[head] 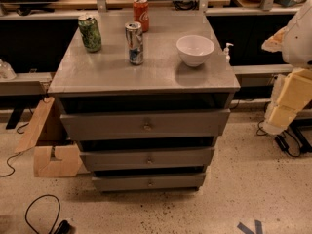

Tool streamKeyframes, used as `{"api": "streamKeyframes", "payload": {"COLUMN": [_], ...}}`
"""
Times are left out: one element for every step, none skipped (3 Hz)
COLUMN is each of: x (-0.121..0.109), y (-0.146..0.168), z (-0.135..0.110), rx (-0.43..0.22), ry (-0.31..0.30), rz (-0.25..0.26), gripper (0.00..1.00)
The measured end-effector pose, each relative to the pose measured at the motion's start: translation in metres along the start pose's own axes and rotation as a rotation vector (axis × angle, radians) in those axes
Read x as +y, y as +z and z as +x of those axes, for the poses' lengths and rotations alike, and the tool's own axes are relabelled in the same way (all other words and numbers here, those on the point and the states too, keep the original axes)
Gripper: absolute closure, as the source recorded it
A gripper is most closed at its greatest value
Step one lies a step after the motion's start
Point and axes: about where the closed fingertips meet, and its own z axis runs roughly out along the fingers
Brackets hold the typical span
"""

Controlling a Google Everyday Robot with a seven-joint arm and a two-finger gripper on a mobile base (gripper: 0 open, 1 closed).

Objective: Open top drawer

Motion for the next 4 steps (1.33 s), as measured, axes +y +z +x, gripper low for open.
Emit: {"api": "streamKeyframes", "payload": {"x": [0.0,0.011,0.019,0.022], "y": [0.0,0.048,0.107,0.156], "z": [0.0,-0.002,-0.003,-0.005], "rx": [0.0,-0.024,-0.025,-0.027], "ry": [0.0,-0.022,-0.08,-0.144], "rz": [0.0,-0.012,-0.008,0.009], "gripper": [0.0,0.0,0.0,0.0]}}
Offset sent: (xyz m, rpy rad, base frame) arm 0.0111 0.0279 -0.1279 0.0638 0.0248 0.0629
